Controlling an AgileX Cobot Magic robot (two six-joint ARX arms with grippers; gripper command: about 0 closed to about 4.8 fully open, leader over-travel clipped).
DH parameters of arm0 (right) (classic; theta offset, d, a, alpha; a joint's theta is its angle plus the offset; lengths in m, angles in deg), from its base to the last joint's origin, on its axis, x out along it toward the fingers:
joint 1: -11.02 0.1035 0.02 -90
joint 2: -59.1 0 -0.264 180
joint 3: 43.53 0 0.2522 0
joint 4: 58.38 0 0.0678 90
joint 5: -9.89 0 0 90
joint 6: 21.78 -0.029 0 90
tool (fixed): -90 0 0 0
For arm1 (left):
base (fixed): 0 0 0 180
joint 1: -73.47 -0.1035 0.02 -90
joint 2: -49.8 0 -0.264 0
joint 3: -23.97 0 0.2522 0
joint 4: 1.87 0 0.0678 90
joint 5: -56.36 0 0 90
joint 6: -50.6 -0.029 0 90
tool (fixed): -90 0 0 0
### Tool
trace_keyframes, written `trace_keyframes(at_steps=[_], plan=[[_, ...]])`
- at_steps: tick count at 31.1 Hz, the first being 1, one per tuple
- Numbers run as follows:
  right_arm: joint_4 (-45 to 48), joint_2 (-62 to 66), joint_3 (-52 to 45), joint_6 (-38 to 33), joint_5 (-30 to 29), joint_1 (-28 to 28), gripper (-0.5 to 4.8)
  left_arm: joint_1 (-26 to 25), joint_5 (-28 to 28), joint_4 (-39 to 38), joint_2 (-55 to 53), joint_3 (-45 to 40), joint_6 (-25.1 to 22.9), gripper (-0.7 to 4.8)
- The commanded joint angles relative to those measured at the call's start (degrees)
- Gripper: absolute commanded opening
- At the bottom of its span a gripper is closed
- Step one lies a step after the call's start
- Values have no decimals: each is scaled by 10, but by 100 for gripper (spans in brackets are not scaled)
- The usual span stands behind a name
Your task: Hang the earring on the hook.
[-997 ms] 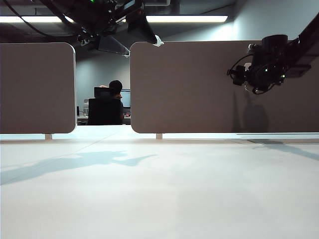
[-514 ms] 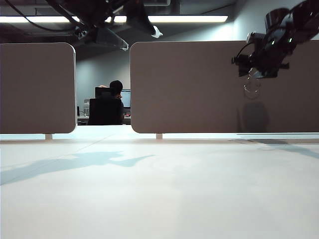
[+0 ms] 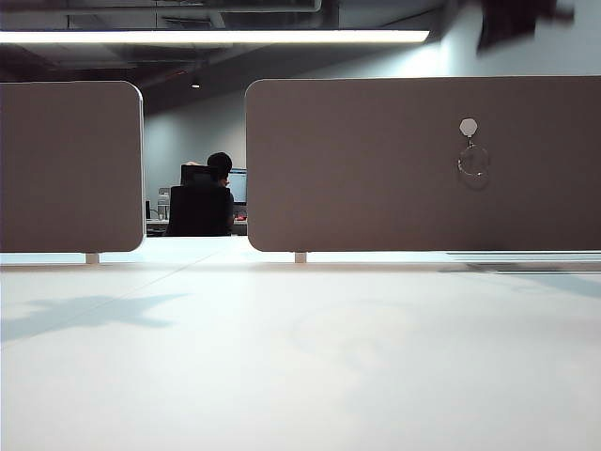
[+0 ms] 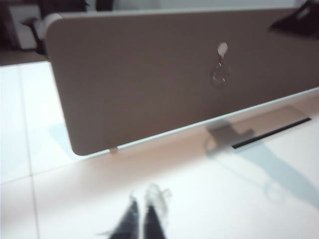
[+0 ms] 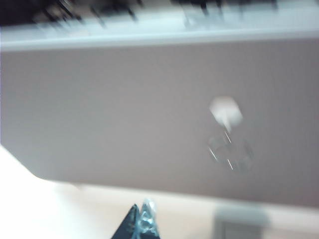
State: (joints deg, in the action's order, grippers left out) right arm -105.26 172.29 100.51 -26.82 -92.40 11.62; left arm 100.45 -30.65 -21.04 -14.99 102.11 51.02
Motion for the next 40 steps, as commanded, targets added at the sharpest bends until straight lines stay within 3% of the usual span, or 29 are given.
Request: trace_keyframes(at_steps=[1,7,12,19,26,29,32,35,40], plan=[[4,-69,-14,13,-14,14,-2,0,-5,-32,58,3,-3,-5],[31,-205,-121,16,-51,23,-2,0,-24,-85,184,2,3,-6],[109,-369,-328,35,-57,42,-2,0,-58,-155,293,-4,17,-5],[252,-629,-684,-23,-82,56,-2,1,-69,-168,426,-76,30,-5],[263,-809,-882,-27,-82,100,-2,1,-49,-212,556,-186,4,-5],[267,-856,-945,-26,-75,118,-2,1,-29,-211,590,-240,7,-5],[268,-899,-1005,-27,-74,131,-2,1,10,-206,610,-296,50,-5],[275,-939,-1063,-28,-67,147,-2,1,49,-176,614,-348,63,-6],[274,-993,-1132,-43,-56,154,-2,1,37,-85,614,-437,64,-5]])
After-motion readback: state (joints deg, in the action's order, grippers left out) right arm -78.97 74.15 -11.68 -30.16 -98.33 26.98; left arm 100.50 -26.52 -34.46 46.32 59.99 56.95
